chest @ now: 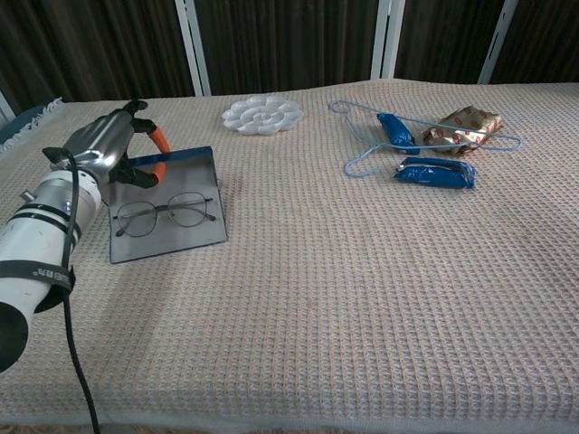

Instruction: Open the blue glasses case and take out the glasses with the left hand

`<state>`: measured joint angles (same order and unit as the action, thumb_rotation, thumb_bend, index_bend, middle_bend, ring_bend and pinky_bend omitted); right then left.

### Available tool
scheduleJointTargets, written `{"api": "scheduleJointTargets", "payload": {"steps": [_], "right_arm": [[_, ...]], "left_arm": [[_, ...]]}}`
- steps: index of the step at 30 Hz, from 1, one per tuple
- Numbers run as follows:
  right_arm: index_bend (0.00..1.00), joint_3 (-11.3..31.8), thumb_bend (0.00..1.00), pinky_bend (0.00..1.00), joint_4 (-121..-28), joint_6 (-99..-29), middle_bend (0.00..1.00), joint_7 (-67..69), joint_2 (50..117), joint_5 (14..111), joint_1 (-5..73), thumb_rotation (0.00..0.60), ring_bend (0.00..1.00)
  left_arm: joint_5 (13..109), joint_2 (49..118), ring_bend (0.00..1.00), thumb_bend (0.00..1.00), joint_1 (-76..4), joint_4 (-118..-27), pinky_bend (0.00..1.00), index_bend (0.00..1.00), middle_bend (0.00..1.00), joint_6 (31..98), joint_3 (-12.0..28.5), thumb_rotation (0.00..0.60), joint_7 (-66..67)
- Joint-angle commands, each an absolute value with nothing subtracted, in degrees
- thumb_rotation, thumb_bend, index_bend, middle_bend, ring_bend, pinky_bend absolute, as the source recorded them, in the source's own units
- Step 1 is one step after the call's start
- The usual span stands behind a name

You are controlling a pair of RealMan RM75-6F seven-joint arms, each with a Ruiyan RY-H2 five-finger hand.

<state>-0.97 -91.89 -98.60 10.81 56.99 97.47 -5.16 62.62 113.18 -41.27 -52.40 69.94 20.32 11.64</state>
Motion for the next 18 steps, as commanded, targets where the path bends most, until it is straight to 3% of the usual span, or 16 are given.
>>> {"api": "scheduleJointTargets", "payload": {"steps": [1,10,18], "right_arm": [[0.0,-0.98,0.13,0.0,-91.87,-98.67,0.0,10.91,56.96,97.48,-5.19,0.6,0.0],[0.0,-0.77,0.13,0.0,-91.69,-99.19,0.0,11.74,56.81,97.11,-5.43,0.6,0.0],[0.0,-0.44,0.13,0.0,-91.64,-99.22,0.0,11.86,56.77,96.4,-5.53,0.6,0.0]], "left_arm": [[62.58,113.22,0.0,0.43,-41.44,-51.89,0.0,0.44,0.0,69.53,20.66,0.6,11.58],[63.33,112.36,0.0,0.44,-44.6,-46.08,0.0,0.44,0.0,67.81,22.53,0.6,13.56],[60.36,113.58,0.0,0.43,-48.35,-37.49,0.0,0.42,0.0,60.39,24.73,0.6,13.77]]}}
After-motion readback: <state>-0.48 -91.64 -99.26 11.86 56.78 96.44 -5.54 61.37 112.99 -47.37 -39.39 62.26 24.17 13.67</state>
